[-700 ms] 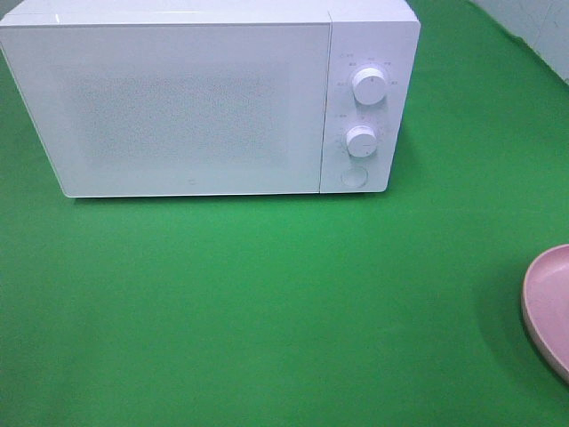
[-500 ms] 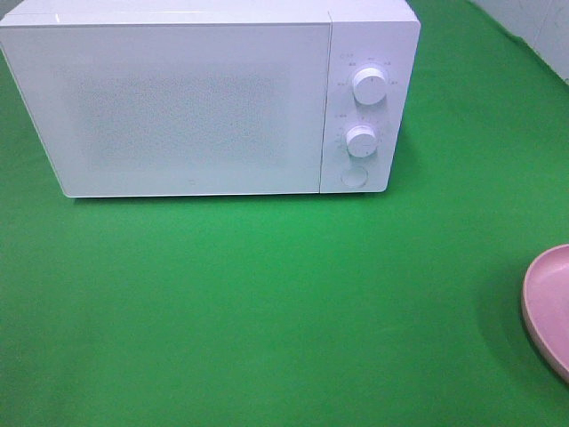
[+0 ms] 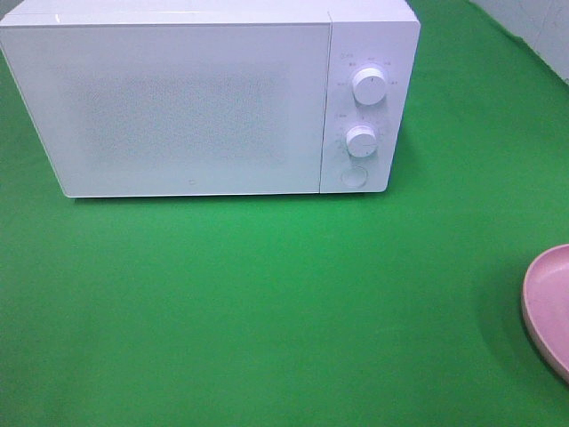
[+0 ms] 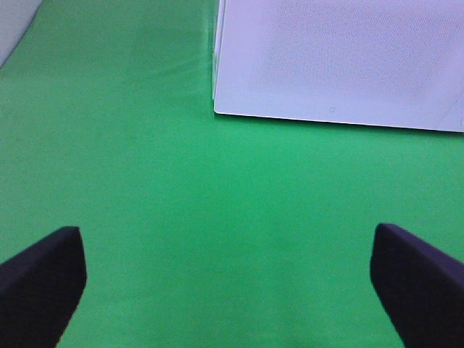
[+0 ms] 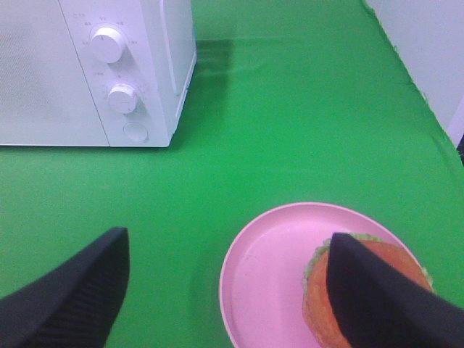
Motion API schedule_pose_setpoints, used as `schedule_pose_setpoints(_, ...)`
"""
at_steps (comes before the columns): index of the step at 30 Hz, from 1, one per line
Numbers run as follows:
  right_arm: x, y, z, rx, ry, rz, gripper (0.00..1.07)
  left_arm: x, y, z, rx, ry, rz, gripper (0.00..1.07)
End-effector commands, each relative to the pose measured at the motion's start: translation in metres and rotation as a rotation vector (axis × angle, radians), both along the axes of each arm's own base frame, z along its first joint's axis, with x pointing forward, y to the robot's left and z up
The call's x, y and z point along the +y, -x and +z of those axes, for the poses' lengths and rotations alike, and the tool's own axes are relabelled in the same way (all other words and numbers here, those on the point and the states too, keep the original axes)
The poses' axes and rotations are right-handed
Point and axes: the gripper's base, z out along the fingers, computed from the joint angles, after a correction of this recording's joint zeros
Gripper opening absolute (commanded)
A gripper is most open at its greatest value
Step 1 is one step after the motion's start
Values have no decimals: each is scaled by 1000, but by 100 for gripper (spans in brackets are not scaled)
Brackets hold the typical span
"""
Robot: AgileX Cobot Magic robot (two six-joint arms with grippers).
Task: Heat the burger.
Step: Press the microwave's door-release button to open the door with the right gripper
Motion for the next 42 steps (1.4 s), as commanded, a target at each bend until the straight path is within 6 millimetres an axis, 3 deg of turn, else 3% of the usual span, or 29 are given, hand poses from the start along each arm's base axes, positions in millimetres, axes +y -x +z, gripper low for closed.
schedule_pose_setpoints(1,0,-6,7,-27,10,-8,73,0,3,0,-30,-2,-1,100)
schedule_pose_setpoints(22,11,-75,23,-39,19,25,73,0,3,0,-30,-2,-1,100)
schedule_pose_setpoints(42,21,-142,10,24,30,51,73,0,3,0,-30,-2,-1,100)
